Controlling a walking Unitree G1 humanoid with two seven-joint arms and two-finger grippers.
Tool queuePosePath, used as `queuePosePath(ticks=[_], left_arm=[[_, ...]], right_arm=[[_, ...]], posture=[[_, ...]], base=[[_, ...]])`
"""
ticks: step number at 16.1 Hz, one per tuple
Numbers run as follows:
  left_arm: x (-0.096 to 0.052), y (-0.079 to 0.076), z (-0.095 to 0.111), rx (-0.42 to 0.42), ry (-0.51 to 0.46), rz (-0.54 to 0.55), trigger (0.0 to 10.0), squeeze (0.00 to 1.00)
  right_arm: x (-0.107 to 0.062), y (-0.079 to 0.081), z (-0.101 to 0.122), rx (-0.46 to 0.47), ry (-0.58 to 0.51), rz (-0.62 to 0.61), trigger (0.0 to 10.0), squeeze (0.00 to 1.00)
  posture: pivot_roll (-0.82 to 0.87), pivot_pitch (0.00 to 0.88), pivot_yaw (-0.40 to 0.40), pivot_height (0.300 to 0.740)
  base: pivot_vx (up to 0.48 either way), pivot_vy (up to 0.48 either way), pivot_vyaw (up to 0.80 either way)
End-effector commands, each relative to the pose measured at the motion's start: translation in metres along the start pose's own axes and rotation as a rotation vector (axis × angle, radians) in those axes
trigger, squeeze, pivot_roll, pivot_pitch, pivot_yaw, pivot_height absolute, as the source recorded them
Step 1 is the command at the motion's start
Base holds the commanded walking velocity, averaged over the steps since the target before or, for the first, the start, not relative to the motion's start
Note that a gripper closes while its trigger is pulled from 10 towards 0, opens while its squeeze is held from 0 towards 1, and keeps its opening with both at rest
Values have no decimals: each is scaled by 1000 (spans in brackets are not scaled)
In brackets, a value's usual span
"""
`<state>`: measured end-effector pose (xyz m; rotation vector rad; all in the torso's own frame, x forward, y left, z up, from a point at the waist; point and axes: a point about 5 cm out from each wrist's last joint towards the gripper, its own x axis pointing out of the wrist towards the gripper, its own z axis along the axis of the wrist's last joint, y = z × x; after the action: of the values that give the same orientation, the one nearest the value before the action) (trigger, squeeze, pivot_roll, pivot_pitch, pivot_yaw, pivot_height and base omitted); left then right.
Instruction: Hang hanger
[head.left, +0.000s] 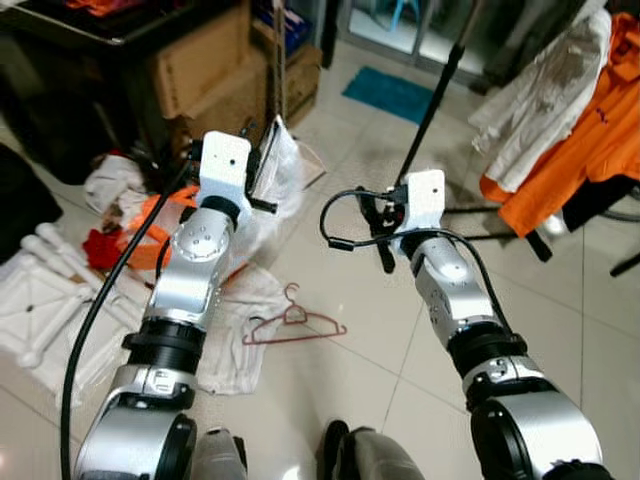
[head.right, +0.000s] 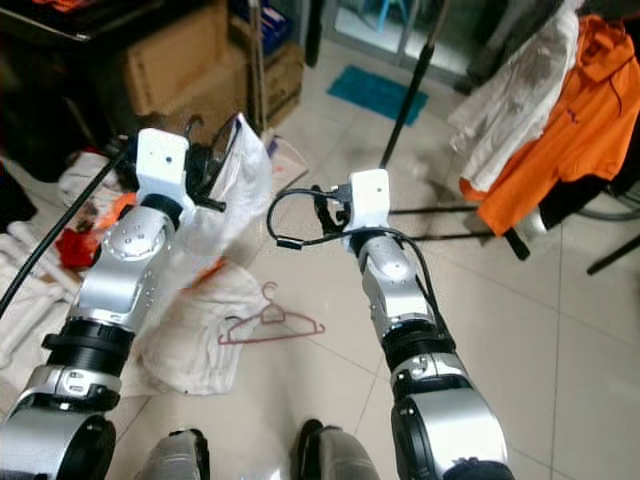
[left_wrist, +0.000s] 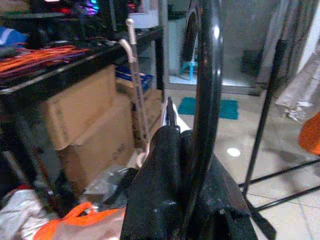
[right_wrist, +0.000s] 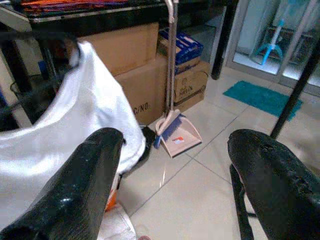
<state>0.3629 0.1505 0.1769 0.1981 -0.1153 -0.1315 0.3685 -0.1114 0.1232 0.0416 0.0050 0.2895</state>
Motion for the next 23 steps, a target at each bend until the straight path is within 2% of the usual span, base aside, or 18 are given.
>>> queuePosePath(ticks=[1,3,6,11,13,17,23], left_arm=[[-6,0,-9,-2,9,15,10000,0],[-14,2,-21,-1,40,23,10000,0],[-15,2,-24,1,40,35,10000,0],[-15,-3,-23,-5,28,28,10000,0],[-16,-6,-23,-18,19,16,10000,0],[-13,-10,-21,-20,11,2,10000,0],[-10,-4,-17,-40,2,38,10000,0]], right_arm=[[-10,-14,-14,17,35,-62,10000,0],[-17,-20,-25,-9,65,-84,10000,0],[-18,-22,-29,-1,81,-104,10000,0],[-15,-22,-27,-2,89,-109,10000,0],[-15,-23,-27,-8,86,-111,10000,0],[-15,-21,-26,-24,70,-105,10000,0],[-14,-20,-26,-21,68,-94,10000,0]], posture=[[23,148,-86,740],[26,147,-90,740],[30,145,-94,740],[28,152,-93,740],[22,158,-92,740],[17,161,-91,740],[15,164,-91,740]], base=[[0,0,0],[0,0,0],[0,0,0],[0,0,-800],[247,-409,-650],[257,-402,0],[265,-398,0]])
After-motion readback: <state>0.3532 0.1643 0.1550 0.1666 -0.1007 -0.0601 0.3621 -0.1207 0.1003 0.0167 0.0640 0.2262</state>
